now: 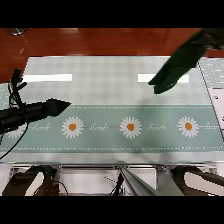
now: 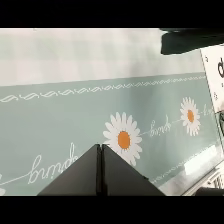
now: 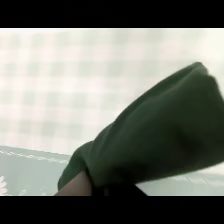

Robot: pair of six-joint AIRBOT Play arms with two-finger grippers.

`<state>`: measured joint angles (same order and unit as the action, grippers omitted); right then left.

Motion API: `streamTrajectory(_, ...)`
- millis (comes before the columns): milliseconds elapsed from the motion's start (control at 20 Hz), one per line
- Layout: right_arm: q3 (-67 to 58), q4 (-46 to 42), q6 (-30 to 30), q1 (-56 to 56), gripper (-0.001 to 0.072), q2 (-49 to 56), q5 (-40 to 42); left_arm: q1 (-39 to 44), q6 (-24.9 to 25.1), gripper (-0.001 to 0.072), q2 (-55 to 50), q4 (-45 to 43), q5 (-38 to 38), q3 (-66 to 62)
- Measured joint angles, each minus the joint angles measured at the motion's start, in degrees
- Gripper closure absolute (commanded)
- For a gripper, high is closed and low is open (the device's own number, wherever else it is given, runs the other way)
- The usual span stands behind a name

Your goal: Fold the shirts.

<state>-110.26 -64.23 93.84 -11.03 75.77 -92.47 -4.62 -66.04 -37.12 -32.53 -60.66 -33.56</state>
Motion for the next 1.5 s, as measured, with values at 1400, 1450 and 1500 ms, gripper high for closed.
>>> streamTrajectory(1400,49.8,-37.5,7.2,-48.7,0.0501,-37.0,-10.0,0.0,0.1,0.0682,-0.9,0.0,-2.1,-0.9)
streamTrajectory(1450,48.5,-32.8,6.5,-48.7,0.0688,-36.2,-8.0,0.0,0.3,0.0682,-1.9,0.0,-1.7,-1.9)
streamTrajectory(1500,47.2,-26.2,5.7,-48.7,0.0689,-35.3,-5.7,0.0,0.4,0.0682,-3.5,0.0,-1.2,-3.7)
